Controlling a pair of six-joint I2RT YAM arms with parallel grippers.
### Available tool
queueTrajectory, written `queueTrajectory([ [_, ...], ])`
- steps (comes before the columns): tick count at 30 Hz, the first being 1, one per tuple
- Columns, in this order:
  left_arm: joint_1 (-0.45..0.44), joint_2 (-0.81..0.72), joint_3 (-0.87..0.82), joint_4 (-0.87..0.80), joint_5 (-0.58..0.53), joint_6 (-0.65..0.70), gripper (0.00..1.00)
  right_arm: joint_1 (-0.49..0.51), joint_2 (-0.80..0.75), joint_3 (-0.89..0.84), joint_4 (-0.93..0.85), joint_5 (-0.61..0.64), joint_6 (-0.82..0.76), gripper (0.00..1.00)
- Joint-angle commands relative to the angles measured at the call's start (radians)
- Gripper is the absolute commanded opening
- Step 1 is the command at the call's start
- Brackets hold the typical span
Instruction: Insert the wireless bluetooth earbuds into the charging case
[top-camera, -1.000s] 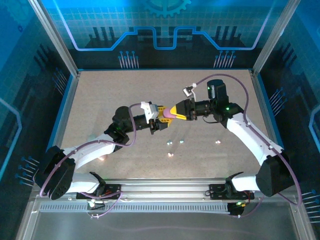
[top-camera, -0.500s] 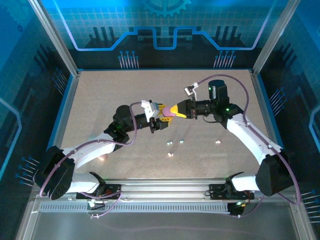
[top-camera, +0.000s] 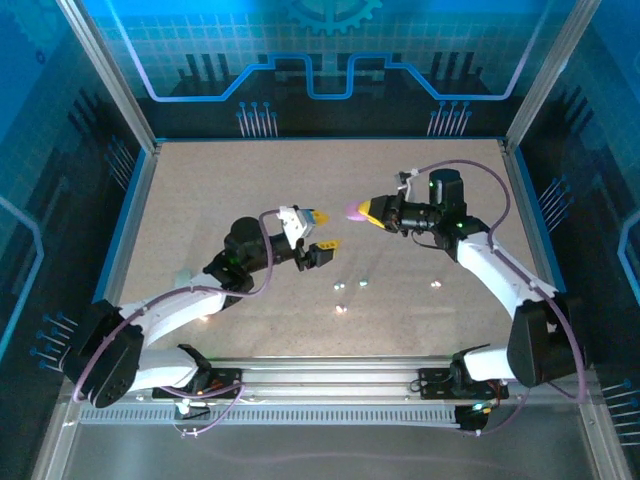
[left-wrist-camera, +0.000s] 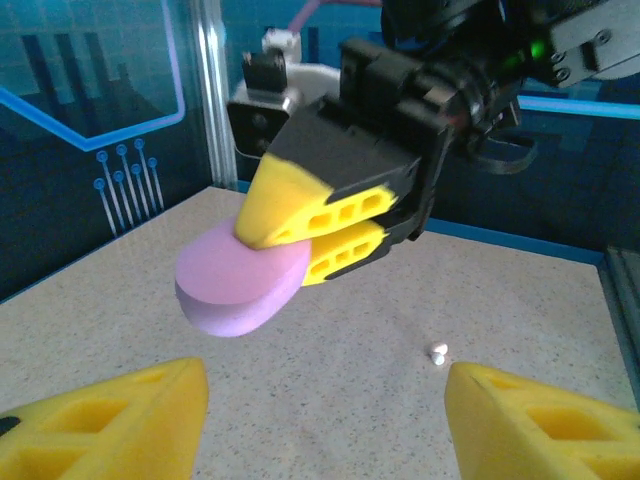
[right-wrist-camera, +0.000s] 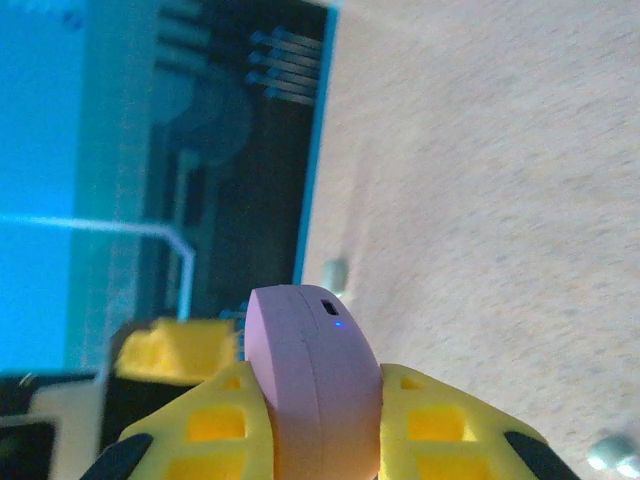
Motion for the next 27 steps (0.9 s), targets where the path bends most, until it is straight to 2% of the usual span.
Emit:
queueTrajectory([
  [1,-0.004,-0.071,-0.014,-0.022,-0.073,-0.007,0.65,-0.031,0.114,0.007,-0.049,0.118,-0.077,0.10],
  [7,0.001,-0.148,0.031,-0.224,-0.234,-0.062,0.69,-0.041,0.375,0.119,-0.093,0.138,-0.155,0.11],
  [11,0.011,-0.163,0.090,-0.379,-0.279,-0.091,0.71,-0.037,0.508,0.186,-0.079,0.146,-0.157,0.12],
  [19,0.056,-0.167,0.181,-0.633,-0.372,-0.190,0.72,-0.023,0.657,0.306,-0.178,0.182,-0.242,0.16],
  [24,0.135,-0.178,0.196,-0.743,-0.403,-0.292,0.68,-0.024,0.707,0.363,-0.263,0.193,-0.305,0.21],
  [27,0.193,-0.183,0.189,-0.782,-0.410,-0.363,0.66,-0.025,0.707,0.380,-0.308,0.225,-0.338,0.28],
])
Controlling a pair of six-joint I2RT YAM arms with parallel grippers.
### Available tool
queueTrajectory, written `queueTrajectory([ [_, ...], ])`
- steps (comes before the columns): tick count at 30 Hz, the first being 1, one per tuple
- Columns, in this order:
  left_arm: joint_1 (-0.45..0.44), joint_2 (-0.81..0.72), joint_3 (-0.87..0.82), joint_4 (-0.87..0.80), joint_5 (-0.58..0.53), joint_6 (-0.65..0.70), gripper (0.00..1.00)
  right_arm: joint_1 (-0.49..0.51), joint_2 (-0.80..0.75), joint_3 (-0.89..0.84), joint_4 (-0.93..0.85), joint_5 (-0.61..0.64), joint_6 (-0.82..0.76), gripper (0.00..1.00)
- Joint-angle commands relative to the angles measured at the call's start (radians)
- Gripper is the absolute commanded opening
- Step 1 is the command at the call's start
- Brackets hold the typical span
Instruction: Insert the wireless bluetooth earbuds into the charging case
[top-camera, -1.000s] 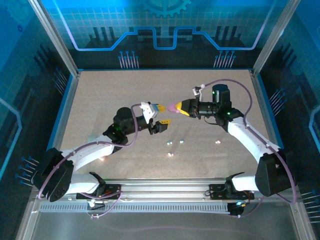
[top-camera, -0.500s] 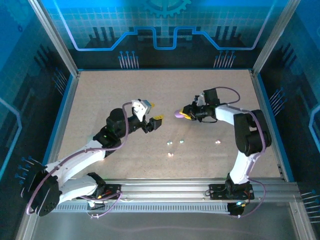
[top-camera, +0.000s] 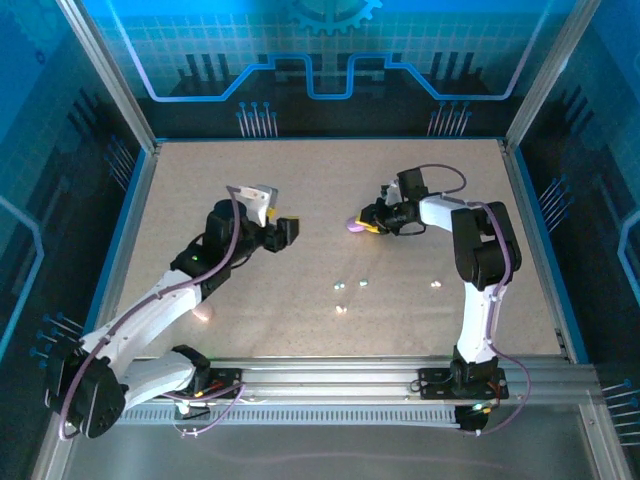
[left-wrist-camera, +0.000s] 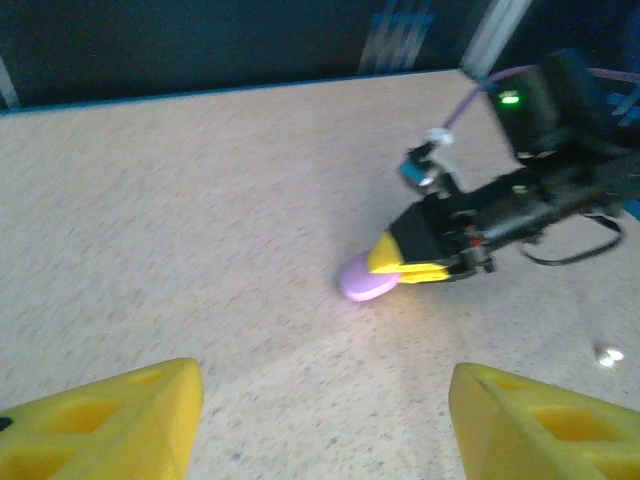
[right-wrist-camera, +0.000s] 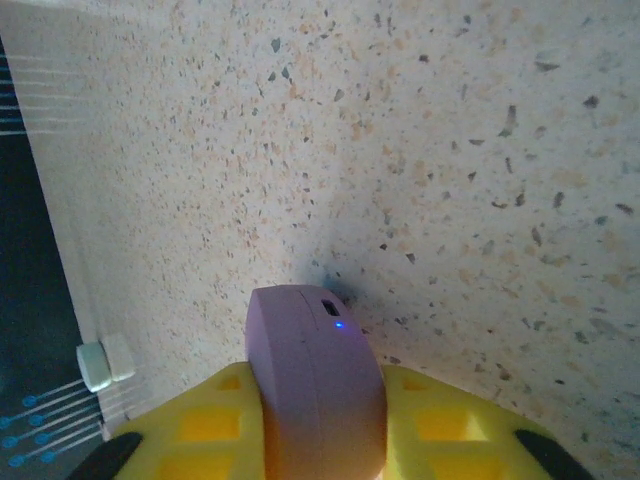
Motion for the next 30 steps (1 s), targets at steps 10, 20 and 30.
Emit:
queueTrajectory([
  [10,0.143,-0.015,0.027,-0.219,-0.059,-0.215,0.67,-0.010,-0.023,0.066,-0.215,0.134,-0.167,0.43],
  [20,0.283,-0.012,0.061,-0.497,-0.119,-0.253,0.73,-0.036,-0.088,0.118,-0.298,0.089,-0.270,0.51],
  [30,0.492,0.010,0.017,-0.662,-0.153,-0.325,0.78,-0.031,-0.349,-0.004,-0.308,0.019,-0.282,0.58],
])
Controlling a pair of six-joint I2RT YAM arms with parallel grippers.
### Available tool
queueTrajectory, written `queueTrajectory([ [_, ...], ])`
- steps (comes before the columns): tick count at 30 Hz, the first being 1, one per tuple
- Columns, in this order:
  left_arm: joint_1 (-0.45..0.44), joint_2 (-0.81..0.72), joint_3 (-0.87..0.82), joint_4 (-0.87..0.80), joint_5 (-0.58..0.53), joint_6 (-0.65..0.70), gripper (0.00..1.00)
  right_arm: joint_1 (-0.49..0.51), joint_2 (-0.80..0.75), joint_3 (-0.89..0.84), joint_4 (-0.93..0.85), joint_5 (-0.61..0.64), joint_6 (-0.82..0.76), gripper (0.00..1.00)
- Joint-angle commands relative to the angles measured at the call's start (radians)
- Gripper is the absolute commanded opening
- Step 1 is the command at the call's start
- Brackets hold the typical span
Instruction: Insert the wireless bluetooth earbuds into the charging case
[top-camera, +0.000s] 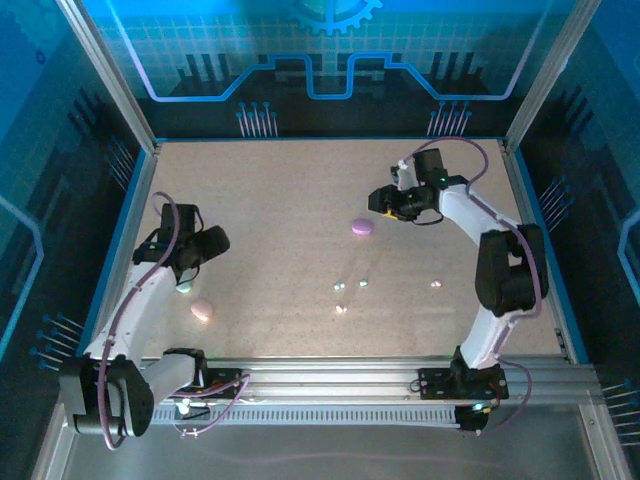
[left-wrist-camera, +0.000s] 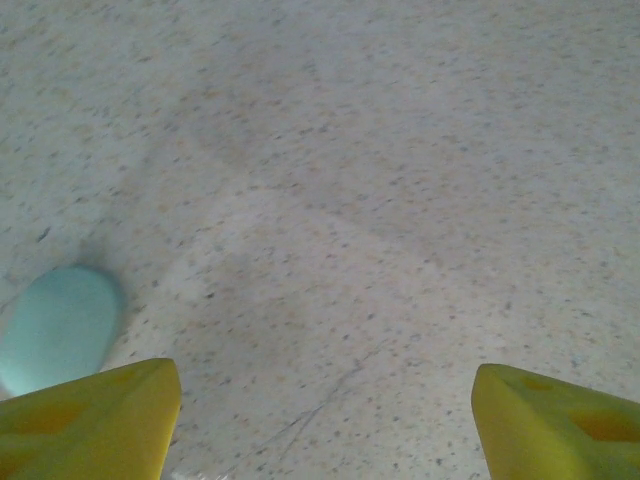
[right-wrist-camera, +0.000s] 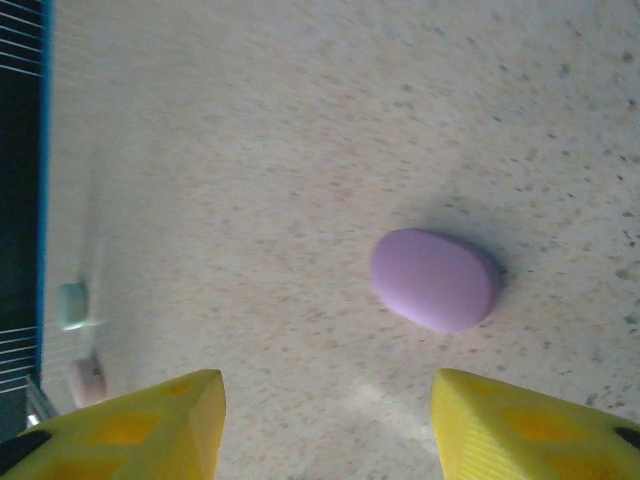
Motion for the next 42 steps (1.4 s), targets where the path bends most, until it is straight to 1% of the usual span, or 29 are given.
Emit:
queueTrajectory([
  [1,0.045,0.028,-0.016,-0.071,-0.028,-0.040,0.78,-0.002,-0.080,-0.055,-0.030,-0.052,-0.015,0.58],
  [5,0.128,0.107,-0.037,-0.051,-0.013,-0.027,0.77,0.015,-0.159,-0.105,-0.045,-0.064,-0.015,0.58],
  [10,0.155,0.187,-0.050,-0.037,-0.070,0.022,0.77,0.018,-0.209,-0.133,-0.074,-0.072,-0.026,0.59],
  [12,0.166,0.212,-0.051,-0.014,-0.053,0.028,0.78,0.018,-0.214,-0.134,-0.080,-0.072,-0.029,0.59],
  [14,0.183,0.240,-0.055,-0.008,-0.090,0.023,0.78,0.018,-0.213,-0.133,-0.087,-0.080,-0.030,0.59],
  [20,0.265,0.266,-0.077,0.028,-0.129,0.005,0.78,0.023,-0.214,-0.144,-0.093,-0.102,-0.027,0.59],
  [23,0.285,0.289,-0.086,0.059,-0.073,0.010,0.78,0.024,-0.214,-0.151,-0.093,-0.101,-0.025,0.59],
  [27,0.285,0.344,-0.070,0.061,-0.016,0.017,0.73,0.026,-0.207,-0.152,-0.098,-0.107,-0.026,0.59],
  [33,0.285,0.389,-0.059,0.068,0.032,0.028,0.72,0.027,-0.195,-0.147,-0.106,-0.116,-0.028,0.60],
  [38,0.283,0.412,-0.047,0.068,0.090,0.043,0.65,0.027,-0.181,-0.145,-0.115,-0.119,-0.034,0.60],
  [42,0.271,0.408,-0.043,0.063,0.102,0.046,0.62,0.028,-0.168,-0.142,-0.121,-0.119,-0.033,0.60],
])
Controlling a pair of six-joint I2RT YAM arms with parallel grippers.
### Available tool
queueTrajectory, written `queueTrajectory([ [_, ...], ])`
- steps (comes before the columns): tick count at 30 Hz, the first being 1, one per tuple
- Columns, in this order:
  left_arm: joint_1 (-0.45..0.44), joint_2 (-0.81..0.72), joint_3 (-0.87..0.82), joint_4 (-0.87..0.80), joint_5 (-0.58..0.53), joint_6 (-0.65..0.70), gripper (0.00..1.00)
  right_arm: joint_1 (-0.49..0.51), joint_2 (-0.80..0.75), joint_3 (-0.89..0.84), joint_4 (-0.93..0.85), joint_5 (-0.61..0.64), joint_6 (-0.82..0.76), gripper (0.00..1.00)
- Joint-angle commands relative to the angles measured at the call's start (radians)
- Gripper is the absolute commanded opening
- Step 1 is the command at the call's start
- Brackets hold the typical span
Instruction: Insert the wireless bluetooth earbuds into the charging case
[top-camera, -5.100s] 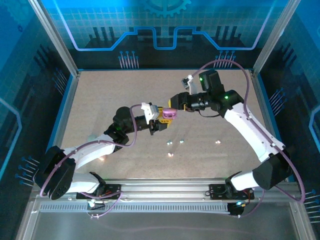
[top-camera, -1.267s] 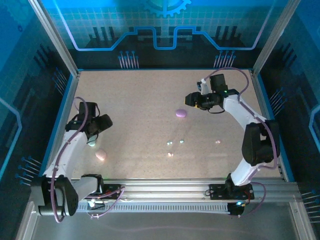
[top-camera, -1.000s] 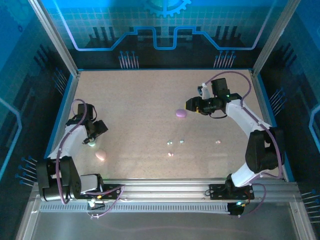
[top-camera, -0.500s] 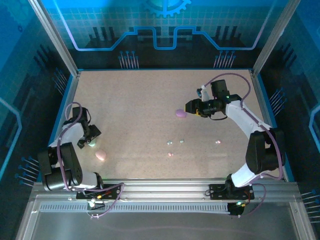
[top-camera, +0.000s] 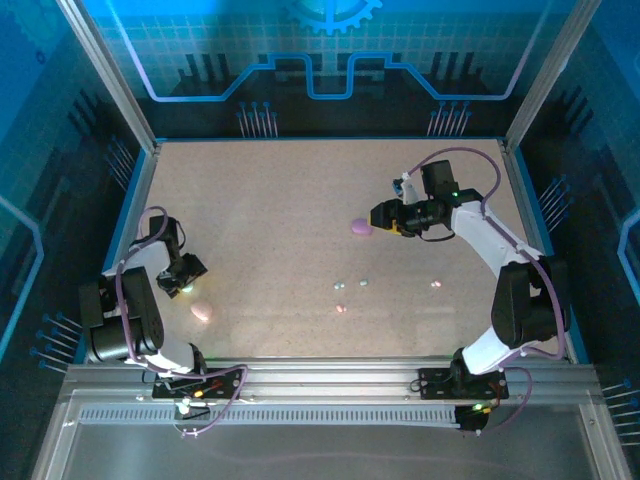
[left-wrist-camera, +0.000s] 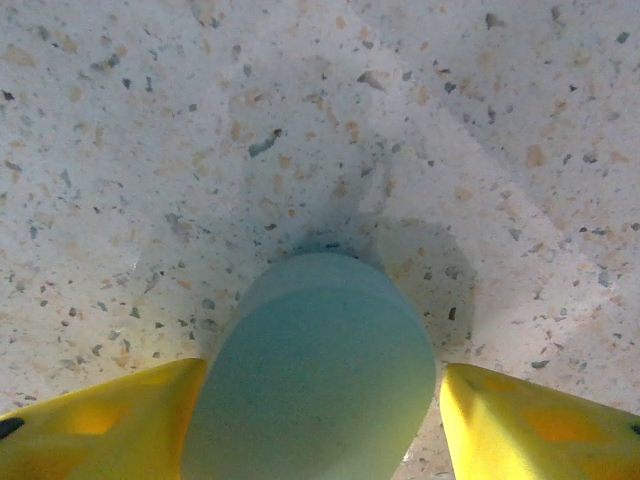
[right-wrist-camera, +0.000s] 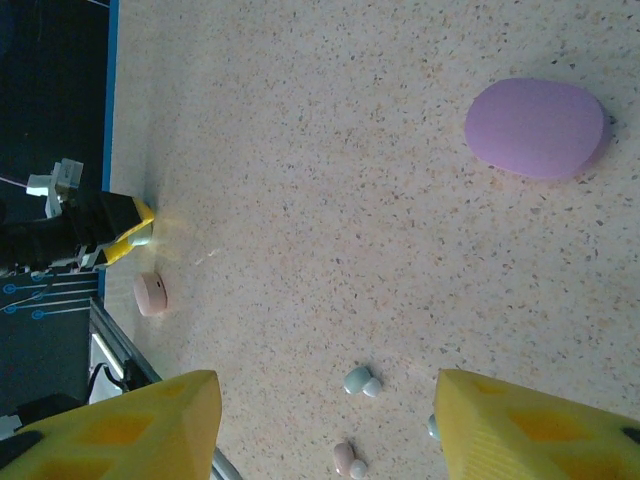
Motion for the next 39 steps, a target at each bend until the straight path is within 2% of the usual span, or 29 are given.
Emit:
queueTrajectory([
  [1,-0.012,0.007,0.025,-0.002,0.073,0.017,0.62,0.015,0.021,0.002,-0.033,-0.018,-0.021,0.60],
  [9,-0.025,0.006,0.027,0.001,0.069,0.020,0.49,0.019,0.029,0.006,-0.038,-0.014,-0.024,0.60],
  [16,-0.027,0.007,0.028,0.006,0.055,0.025,0.45,0.019,0.033,0.008,-0.042,-0.014,-0.023,0.60],
  [18,-0.028,0.009,0.027,0.009,0.053,0.025,0.46,0.019,0.033,0.008,-0.043,-0.013,-0.025,0.60],
  [20,-0.028,0.010,0.029,0.010,0.047,0.025,0.55,0.020,0.033,0.008,-0.045,-0.013,-0.026,0.60],
  [29,-0.028,-0.011,0.014,0.051,0.000,0.028,0.55,0.022,0.033,0.006,-0.047,-0.015,-0.027,0.60],
  [35,-0.028,-0.002,0.009,0.058,0.020,0.027,0.46,0.025,0.036,0.010,-0.056,-0.016,-0.031,0.60],
  [39,-0.051,-0.015,0.028,0.035,0.040,0.029,0.37,0.024,0.034,0.012,-0.060,-0.011,-0.032,0.60],
])
